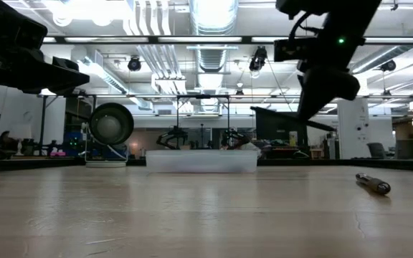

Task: Pick & place school supplies into a supply box
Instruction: Put the black pen into the supply box

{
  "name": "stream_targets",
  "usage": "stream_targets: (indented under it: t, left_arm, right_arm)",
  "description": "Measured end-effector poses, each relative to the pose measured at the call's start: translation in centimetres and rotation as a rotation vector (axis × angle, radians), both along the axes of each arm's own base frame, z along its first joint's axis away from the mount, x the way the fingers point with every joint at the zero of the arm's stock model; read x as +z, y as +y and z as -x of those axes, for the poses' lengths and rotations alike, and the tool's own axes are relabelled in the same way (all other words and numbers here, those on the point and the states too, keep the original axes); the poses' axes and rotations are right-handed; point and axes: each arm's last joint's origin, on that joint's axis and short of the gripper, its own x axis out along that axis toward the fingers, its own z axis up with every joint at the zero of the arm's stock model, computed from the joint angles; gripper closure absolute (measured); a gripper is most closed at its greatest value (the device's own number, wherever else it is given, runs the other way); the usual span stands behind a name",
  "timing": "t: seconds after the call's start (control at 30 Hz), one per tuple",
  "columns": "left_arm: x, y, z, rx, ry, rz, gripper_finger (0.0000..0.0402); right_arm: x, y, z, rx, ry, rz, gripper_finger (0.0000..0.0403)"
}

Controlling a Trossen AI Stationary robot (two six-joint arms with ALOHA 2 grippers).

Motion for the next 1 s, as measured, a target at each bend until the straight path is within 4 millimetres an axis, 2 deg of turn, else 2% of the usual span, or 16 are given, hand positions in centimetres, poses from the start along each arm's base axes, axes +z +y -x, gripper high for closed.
stream_targets:
  t: [0.47,0.87,1.0]
  left_arm:
    - [0.0,0.0,0.0,0.0,0.0,0.0,0.0315]
    - [0.0,0.0,0.0,0.0,0.0,0.0,0.0315]
    - [0.0,0.0,0.0,0.0,0.0,0.0,0.0315]
  right_arm:
    - [1.1,-3.9,-2.8,0.082,-0.107,0.069,0.039]
    - [2.6,-6.8,-5.6,0.2,-0.316,0.11,0.039]
    - [2.2,-7.4,-6.5,0.215,-0.352,0.144,0.039]
